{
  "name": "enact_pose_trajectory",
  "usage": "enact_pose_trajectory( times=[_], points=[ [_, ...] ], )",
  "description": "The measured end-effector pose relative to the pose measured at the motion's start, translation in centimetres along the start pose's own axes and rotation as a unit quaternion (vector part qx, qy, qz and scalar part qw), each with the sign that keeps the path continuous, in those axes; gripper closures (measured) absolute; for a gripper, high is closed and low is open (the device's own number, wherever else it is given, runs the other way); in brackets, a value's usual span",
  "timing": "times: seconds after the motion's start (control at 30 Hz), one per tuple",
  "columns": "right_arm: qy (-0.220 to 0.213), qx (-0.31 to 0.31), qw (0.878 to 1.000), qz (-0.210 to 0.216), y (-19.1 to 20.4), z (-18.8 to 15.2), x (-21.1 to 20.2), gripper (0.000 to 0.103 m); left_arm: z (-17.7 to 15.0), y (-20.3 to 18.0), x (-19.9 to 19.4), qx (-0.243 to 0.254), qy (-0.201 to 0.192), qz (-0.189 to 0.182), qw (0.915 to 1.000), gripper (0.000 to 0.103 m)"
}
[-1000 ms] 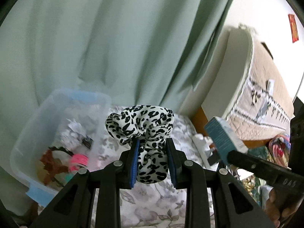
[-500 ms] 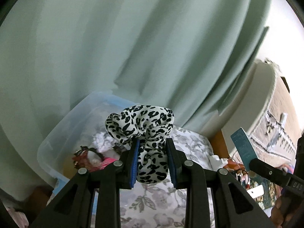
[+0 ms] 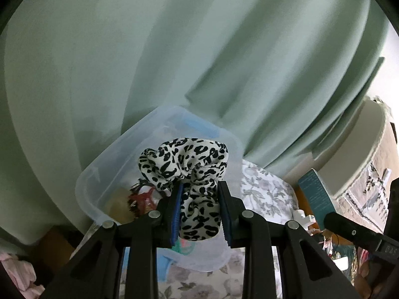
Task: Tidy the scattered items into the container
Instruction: 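Lift and carry the scrunchie with the left tool while the right tool carries the medicine box to the box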
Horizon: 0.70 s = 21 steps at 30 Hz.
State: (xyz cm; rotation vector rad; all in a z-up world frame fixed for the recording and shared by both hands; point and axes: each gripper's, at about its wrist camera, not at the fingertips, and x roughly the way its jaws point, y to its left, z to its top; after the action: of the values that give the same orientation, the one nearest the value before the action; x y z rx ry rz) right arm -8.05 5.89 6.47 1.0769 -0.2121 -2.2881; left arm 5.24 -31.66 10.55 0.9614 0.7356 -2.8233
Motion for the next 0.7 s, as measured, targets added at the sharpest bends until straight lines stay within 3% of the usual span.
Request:
enact_pose_trajectory(
  times=[0.43,0.7],
  points=[
    [0.049,-0.040,0.998,0.027,3.9,1.0,5.3,0.053,3.7,9.3,-6.2,-0.028,0.008,0.010,0.9995,0.075],
    [0.080,-0.055,0.995,0.021,4.8,1.0,8.4,0.053,6.5,14.6,-10.1,-0.035,0.014,0.012,0.9992,0.075]
  ],
)
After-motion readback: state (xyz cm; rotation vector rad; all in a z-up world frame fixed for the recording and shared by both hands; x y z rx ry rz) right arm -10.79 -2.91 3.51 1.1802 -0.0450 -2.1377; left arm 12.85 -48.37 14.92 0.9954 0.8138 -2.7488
